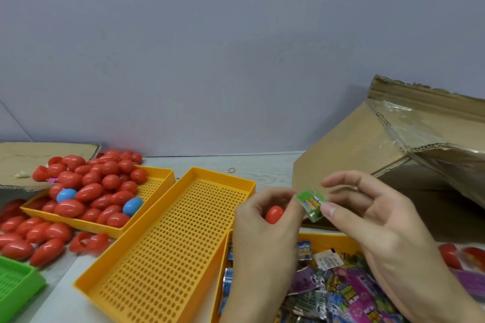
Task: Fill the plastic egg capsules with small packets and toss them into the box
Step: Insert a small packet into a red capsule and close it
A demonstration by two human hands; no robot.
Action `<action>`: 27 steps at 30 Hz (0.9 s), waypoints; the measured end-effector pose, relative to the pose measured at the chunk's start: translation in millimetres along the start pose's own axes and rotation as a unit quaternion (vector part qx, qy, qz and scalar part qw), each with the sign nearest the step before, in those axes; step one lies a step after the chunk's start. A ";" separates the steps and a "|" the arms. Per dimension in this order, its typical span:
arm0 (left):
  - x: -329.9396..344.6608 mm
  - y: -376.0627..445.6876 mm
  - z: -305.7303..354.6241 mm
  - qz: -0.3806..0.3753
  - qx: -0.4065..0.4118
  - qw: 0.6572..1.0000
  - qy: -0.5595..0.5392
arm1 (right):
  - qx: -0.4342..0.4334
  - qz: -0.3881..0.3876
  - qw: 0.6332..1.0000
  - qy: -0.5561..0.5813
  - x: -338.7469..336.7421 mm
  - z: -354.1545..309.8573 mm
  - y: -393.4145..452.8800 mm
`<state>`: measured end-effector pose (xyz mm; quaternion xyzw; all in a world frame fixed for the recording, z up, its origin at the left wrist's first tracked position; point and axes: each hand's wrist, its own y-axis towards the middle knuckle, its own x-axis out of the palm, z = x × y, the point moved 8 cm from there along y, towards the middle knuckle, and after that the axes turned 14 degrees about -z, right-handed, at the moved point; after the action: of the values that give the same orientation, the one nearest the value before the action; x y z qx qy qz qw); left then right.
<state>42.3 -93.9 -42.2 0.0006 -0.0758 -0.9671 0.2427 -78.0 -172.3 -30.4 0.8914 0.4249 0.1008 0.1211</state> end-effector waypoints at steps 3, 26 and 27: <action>-2.1 -1.0 5.3 0.015 0.022 1.000 0.002 | 0.021 0.022 1.000 0.002 -3.2 1.8 -1.3; 0.0 2.2 8.3 0.004 0.076 0.990 0.121 | 0.065 0.011 0.997 -0.040 0.2 4.8 1.2; 0.5 2.1 8.4 0.002 0.077 0.990 0.120 | 0.065 0.011 0.997 -0.039 0.3 4.9 1.2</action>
<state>42.5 -94.8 -33.6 0.1355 -0.1199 -0.9509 0.2511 -75.5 -173.4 -34.7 0.9052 0.4159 0.0390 0.0784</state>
